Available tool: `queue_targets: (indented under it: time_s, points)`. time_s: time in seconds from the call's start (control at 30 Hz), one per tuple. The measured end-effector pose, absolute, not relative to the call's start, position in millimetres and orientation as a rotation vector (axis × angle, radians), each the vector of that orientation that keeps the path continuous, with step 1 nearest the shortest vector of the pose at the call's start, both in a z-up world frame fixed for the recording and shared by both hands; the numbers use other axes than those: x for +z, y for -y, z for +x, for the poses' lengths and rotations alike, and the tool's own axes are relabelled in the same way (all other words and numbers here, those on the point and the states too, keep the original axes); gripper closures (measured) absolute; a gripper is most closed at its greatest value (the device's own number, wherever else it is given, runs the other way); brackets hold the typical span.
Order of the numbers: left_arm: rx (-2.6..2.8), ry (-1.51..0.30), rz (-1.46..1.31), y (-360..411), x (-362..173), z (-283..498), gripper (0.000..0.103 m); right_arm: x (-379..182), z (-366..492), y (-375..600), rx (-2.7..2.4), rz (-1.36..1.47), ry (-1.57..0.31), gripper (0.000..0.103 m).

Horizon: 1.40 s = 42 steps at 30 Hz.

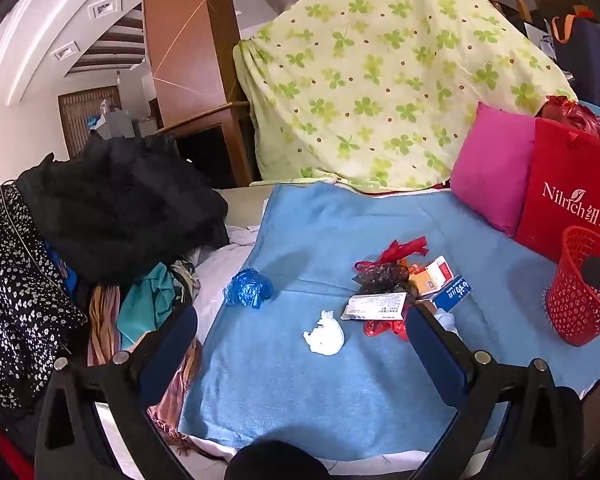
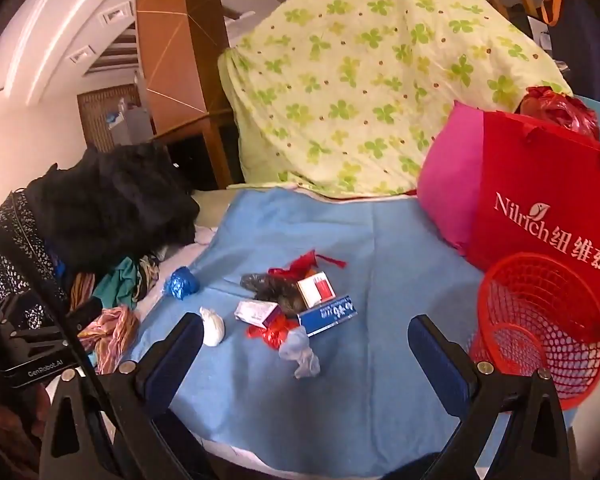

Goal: Collect trash
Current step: 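Grasp the white tissue with the left tool while the right tool grasps a grey cloth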

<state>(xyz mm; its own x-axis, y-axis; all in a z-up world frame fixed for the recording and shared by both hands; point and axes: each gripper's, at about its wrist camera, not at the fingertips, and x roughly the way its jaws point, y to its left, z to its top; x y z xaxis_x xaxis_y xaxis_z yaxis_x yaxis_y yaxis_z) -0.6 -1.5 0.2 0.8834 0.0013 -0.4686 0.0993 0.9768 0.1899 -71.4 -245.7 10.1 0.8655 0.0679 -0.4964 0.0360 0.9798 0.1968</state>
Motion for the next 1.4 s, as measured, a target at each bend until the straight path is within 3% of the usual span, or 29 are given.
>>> queue_targets:
  time_s: [1.4]
  points:
    - [-0.074, -0.523, 0.213, 4, -22, 2, 0.000, -6, -66, 220, 0.033, 0.220, -0.604, 0.000]
